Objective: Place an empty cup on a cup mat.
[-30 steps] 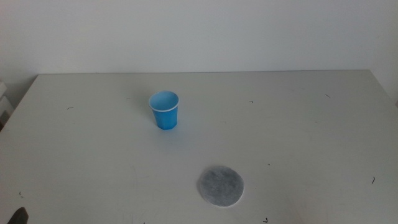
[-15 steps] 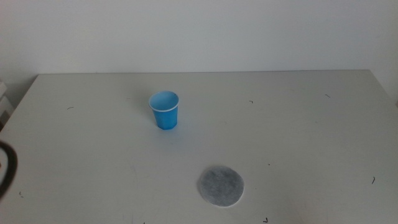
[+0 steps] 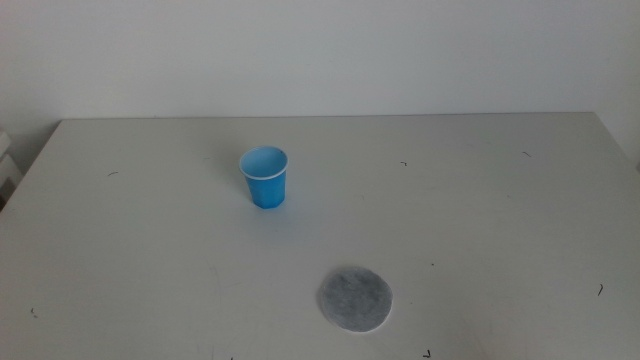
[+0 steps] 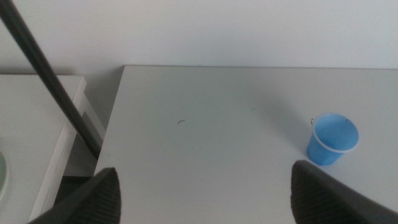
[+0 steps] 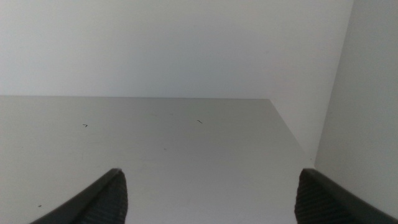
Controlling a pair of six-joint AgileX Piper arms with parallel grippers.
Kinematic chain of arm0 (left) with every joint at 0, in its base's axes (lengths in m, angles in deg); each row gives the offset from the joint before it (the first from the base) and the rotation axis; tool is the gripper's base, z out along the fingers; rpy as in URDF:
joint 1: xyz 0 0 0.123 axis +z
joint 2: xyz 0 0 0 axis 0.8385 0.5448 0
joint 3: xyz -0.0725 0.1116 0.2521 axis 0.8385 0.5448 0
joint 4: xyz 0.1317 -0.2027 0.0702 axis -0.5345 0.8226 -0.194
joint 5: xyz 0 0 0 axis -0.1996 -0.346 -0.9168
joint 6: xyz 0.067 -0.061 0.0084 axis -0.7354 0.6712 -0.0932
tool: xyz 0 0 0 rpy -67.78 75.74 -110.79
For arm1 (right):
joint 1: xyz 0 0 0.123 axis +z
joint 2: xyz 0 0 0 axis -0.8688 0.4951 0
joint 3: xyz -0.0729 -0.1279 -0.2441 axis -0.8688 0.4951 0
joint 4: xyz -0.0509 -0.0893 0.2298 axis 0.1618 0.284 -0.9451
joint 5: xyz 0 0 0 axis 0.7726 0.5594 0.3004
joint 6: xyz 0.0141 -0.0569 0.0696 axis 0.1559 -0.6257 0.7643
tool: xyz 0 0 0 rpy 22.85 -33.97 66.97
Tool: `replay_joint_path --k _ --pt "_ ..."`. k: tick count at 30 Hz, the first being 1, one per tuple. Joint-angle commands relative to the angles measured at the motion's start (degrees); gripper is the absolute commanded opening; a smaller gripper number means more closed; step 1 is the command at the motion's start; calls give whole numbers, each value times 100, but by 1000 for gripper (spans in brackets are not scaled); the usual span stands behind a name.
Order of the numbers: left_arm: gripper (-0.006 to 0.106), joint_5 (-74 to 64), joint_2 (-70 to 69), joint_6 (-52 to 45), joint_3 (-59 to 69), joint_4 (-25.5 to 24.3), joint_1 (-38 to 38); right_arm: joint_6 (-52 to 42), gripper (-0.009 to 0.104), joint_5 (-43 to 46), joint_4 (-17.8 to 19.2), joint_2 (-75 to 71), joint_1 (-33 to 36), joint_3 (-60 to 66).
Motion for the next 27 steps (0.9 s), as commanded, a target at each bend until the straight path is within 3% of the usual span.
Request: replay_joint_path --k 1,11,21,27 --pt "105 67 424 -127 -737 186 -37 -49 94 448 52 -110 11 -66" --pt "105 -187 1972 -1011 -2139 1015 -37 -49 94 448 52 -110 11 -66" --pt "105 -204 3039 -1024 -2362 1552 -37 -49 94 448 52 -110 11 -66" --pt "105 -216 3590 -1446 -2362 2120 -41 -49 94 448 52 -110 11 -66"
